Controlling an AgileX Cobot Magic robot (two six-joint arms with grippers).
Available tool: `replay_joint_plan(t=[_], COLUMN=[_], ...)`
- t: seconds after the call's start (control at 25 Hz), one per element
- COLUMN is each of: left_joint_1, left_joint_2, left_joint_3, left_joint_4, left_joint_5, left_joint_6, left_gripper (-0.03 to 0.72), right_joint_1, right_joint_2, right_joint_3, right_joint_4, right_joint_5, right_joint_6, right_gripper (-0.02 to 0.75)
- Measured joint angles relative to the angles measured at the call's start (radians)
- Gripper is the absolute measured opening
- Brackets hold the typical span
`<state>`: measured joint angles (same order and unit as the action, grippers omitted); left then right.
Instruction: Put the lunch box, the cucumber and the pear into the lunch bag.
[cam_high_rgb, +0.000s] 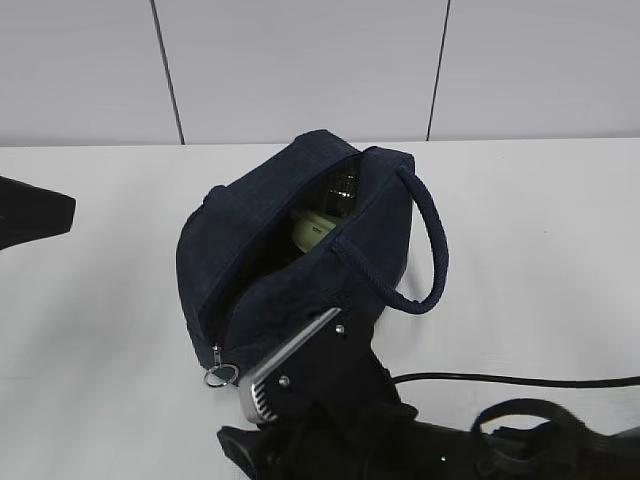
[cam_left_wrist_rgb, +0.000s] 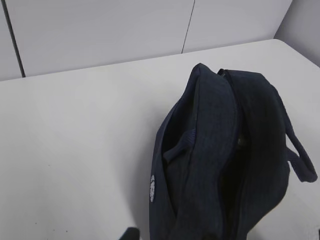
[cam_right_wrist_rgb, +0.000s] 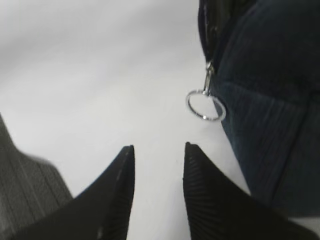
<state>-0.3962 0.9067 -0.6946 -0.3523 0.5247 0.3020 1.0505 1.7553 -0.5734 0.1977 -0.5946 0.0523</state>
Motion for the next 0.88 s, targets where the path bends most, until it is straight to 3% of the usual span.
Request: replay_joint_plan(t=[0.16,0.32,0.6,0.88], left_joint_1=[0.0,0.0,0.0,0.0], left_joint_2=[0.0,0.0,0.0,0.0], left_joint_3=[0.0,0.0,0.0,0.0], left_joint_4=[0.0,0.0,0.0,0.0], left_joint_5=[0.0,0.0,0.0,0.0], left_joint_6=[0.0,0.0,0.0,0.0], left_gripper=[0.239,0.239,0.239,0.239], right_joint_1=[0.0,0.0,0.0,0.0], right_joint_2=[0.09,0.164,0.189,0.193], right_joint_3=[-0.052,-0.093,-0.125,-0.158], right_joint_4=[0.103,0.122,0.206,0.233], right_joint_5=[-0.043,-0.045,-0.054,-0.058], right_joint_6=[-0.017,-0.033,-0.1,-0.126], right_gripper=[0.269,0.276,0.413,0.431])
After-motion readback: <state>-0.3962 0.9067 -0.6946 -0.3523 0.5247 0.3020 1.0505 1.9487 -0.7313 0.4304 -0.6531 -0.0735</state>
